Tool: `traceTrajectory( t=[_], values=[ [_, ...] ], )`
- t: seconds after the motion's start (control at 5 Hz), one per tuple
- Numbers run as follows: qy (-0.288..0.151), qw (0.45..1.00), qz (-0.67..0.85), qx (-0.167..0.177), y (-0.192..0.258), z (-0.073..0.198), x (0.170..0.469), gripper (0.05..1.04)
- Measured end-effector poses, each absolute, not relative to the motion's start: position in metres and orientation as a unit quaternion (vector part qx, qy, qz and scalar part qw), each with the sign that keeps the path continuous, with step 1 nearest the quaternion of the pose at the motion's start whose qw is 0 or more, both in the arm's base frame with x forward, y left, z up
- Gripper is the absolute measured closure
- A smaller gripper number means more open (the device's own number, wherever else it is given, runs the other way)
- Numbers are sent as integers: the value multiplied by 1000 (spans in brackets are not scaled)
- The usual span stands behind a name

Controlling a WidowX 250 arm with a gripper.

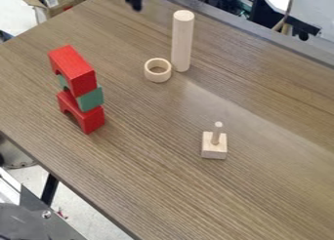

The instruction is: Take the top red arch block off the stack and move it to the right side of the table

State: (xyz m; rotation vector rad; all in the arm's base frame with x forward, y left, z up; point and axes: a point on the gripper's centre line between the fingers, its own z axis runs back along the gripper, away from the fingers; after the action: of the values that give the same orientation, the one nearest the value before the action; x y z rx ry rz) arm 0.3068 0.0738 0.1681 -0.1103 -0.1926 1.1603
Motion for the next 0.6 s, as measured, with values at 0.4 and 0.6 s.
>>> traceTrajectory(
  t=[0.4,0.6],
  values=[
    [-83,837,536,-70,82,183,273,83],
    [-36,837,545,-22,84,181,253,83]
  ],
)
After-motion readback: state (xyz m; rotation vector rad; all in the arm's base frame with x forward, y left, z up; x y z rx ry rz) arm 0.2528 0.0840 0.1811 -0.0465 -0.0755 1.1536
